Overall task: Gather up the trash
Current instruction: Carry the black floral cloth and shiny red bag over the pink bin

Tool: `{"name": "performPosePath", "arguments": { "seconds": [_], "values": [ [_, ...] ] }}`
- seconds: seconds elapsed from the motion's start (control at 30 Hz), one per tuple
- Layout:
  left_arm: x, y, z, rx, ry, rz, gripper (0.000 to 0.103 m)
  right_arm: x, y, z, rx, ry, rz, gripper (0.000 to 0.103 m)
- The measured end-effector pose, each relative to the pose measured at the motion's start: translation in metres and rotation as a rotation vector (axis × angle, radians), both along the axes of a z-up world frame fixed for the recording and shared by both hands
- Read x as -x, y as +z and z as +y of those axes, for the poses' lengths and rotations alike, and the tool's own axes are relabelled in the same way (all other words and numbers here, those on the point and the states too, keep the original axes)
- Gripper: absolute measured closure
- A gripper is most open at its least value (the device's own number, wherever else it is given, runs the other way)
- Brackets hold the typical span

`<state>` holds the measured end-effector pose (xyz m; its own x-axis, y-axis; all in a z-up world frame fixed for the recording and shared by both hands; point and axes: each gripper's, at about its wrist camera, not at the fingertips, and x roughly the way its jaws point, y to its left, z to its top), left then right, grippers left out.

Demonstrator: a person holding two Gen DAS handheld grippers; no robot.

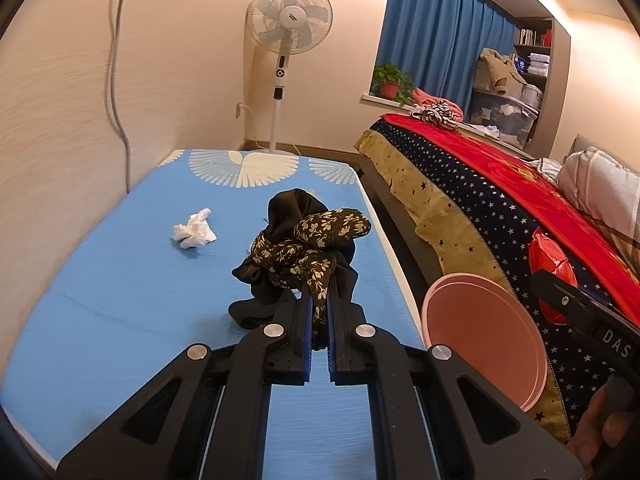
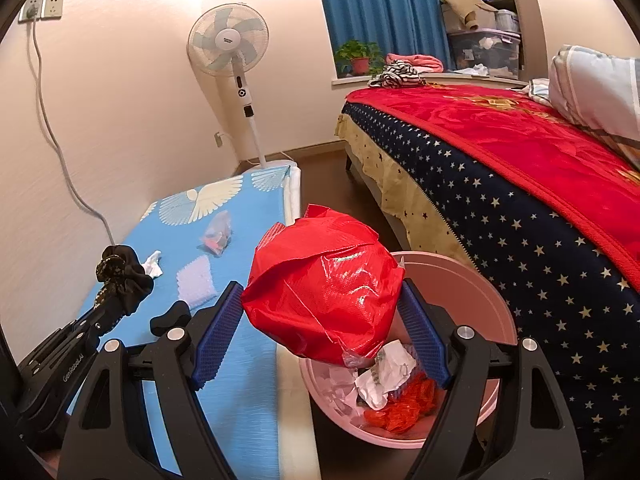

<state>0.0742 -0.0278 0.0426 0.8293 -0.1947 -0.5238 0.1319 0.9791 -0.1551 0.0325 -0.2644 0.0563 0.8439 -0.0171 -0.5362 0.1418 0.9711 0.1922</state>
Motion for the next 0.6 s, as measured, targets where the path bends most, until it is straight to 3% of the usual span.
{"name": "performPosePath", "arguments": {
  "seconds": [0.6],
  "values": [
    [-0.003, 0.001, -0.036, -0.007, -0.071, -0.009, 0.098, 0.004, -0.002, -0.026, 0.004, -0.091, 0.001, 0.026]
  ]
}}
